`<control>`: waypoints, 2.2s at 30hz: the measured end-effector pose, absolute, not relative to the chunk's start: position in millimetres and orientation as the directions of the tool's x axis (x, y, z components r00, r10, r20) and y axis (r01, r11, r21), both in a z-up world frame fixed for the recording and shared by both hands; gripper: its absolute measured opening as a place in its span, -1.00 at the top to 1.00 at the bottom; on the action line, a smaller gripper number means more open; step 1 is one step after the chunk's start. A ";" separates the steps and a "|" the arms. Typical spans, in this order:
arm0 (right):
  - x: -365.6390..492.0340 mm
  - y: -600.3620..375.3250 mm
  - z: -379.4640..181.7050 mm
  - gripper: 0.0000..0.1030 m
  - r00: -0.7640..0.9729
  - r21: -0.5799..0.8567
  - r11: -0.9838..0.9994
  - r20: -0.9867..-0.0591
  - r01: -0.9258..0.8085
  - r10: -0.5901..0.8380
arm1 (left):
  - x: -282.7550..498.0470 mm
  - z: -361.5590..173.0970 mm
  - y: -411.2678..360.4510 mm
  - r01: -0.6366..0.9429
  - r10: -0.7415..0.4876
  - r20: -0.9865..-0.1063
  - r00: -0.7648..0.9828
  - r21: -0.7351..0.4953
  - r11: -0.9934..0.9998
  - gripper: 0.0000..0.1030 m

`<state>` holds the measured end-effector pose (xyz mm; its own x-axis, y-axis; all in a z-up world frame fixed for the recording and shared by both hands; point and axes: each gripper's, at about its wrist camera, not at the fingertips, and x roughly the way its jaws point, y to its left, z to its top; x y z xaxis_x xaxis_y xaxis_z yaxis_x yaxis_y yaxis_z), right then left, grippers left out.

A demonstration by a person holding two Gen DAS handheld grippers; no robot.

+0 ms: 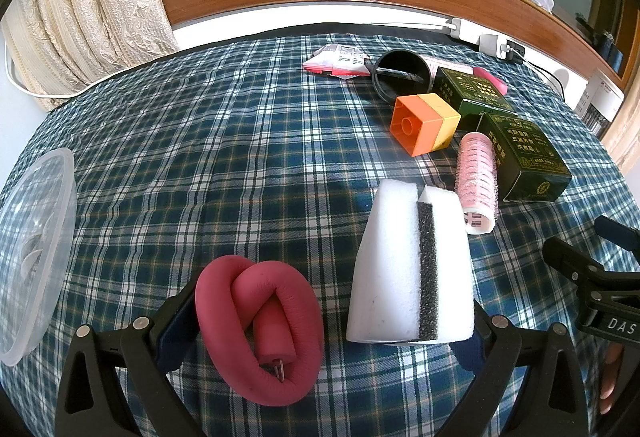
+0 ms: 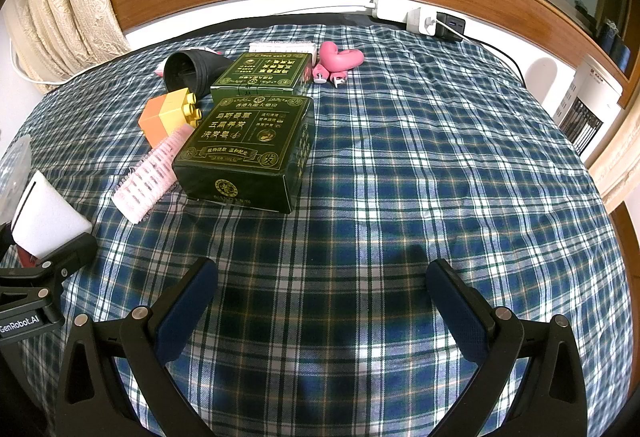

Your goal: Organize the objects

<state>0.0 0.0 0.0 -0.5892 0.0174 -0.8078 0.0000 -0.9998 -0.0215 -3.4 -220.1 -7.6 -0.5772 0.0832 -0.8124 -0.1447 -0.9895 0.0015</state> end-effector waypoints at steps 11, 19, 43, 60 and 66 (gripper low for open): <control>0.0 0.0 0.0 -1.00 -0.589 -0.022 -1.000 -0.808 0.000 0.017 | -3.4 -7.7 -220.3 -0.145 0.083 -0.812 -0.577 0.002 -0.989 -1.00; 0.0 0.0 0.0 -1.00 -0.589 -0.022 -1.000 -0.808 0.000 0.018 | -3.4 -7.7 -220.2 -0.145 0.083 -0.812 -0.577 0.002 -0.989 -1.00; 3.5 2.9 -0.2 -1.00 -0.589 -0.021 -0.999 -0.808 0.029 0.000 | 13.2 -4.7 -239.3 -0.225 0.189 -0.796 -0.575 -0.068 -0.972 -0.99; 43.6 -11.5 21.3 -1.00 -0.655 0.148 -0.984 -0.735 0.099 -0.176 | 38.6 6.0 -277.5 -0.289 0.254 -0.758 -0.600 -0.091 -0.953 -0.99; 58.9 -47.3 38.9 -1.00 -0.663 0.268 -0.931 -0.654 0.247 -0.364 | 38.5 7.9 -290.3 -0.284 0.252 -0.757 -0.603 -0.092 -0.955 -0.99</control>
